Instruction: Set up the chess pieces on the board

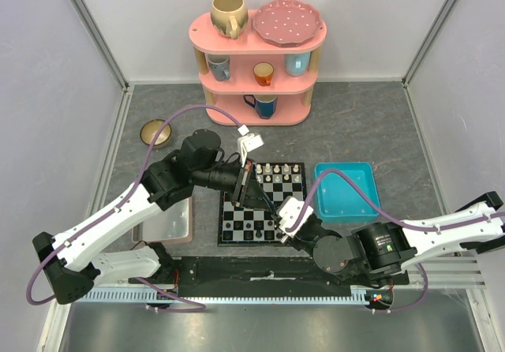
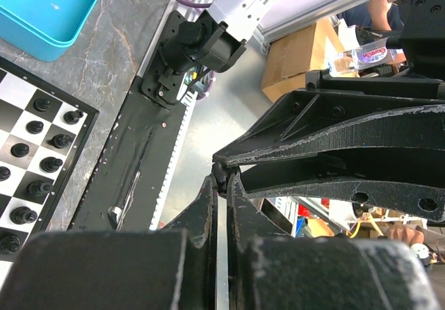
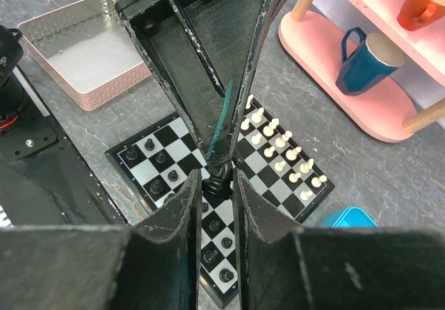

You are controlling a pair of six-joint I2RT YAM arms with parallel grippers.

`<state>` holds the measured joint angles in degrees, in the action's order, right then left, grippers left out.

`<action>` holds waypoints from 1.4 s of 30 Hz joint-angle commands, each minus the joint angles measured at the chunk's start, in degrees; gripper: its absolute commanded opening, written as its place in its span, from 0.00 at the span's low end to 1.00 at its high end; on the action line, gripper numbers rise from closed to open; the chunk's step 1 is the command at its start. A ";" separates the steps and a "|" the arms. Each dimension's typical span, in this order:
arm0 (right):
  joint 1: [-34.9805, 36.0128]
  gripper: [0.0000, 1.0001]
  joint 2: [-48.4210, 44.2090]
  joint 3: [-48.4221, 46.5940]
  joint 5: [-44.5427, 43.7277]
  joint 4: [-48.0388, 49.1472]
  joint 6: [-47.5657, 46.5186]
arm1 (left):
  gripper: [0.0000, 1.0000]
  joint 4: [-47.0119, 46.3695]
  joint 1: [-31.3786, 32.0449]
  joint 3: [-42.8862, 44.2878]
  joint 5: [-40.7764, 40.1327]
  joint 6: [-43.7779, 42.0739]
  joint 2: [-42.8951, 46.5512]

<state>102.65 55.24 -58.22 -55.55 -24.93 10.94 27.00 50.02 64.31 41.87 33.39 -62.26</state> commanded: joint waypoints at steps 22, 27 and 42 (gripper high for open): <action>0.36 0.56 -13.24 -0.76 -13.76 0.26 13.66 | 0.02 8.15 0.25 -6.12 -28.50 -6.23 5.04; 0.36 0.61 -12.35 1.17 -21.96 -3.99 19.64 | 0.02 11.31 0.34 -9.03 -38.24 -3.69 5.83; -0.87 0.65 -9.12 3.73 -21.36 -16.55 35.99 | 0.02 13.60 11.40 -13.96 -62.67 12.04 8.13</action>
<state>102.61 40.34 -54.00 -76.88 -37.71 39.94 40.27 57.06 48.77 -11.42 38.59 -51.94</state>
